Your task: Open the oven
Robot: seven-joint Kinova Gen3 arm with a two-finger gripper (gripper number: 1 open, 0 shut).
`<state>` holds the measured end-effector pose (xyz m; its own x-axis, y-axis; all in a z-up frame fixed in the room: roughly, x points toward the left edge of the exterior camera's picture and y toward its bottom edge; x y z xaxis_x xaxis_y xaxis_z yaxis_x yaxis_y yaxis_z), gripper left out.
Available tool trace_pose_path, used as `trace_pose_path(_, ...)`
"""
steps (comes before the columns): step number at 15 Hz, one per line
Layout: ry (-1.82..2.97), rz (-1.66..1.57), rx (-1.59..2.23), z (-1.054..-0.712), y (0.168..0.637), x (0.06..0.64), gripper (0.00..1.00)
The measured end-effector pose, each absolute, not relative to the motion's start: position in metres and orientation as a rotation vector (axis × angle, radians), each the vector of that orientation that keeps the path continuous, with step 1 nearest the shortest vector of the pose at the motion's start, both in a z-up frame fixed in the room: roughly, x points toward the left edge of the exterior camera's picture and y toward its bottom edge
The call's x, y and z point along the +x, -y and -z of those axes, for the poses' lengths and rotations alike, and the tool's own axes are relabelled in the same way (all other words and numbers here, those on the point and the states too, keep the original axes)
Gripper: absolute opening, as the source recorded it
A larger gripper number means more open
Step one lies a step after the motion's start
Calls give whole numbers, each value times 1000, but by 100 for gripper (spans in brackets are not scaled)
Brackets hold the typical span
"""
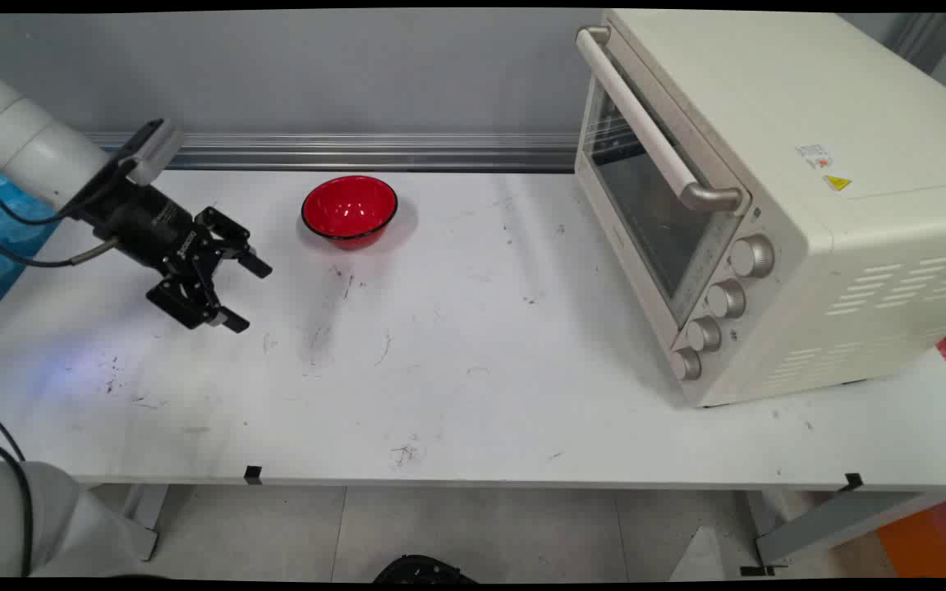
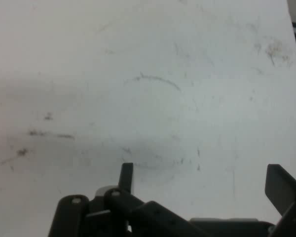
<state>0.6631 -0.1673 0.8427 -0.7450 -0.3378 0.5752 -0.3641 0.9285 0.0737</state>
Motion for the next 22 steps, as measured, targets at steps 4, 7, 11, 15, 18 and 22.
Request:
trace_pose_path(4,2431,-101,509,-862,177,649,100)
trace_pose_path(7,2392,-129,524,-880,186,634,100)
trace_pose_path(11,2345,-163,532,-904,198,615,100)
trace_pose_path(15,2278,-207,521,-935,218,588,100)
trace_pose_path(18,2227,-236,528,-956,236,568,100)
trace_pose_path(22,2159,-261,543,-979,260,539,100)
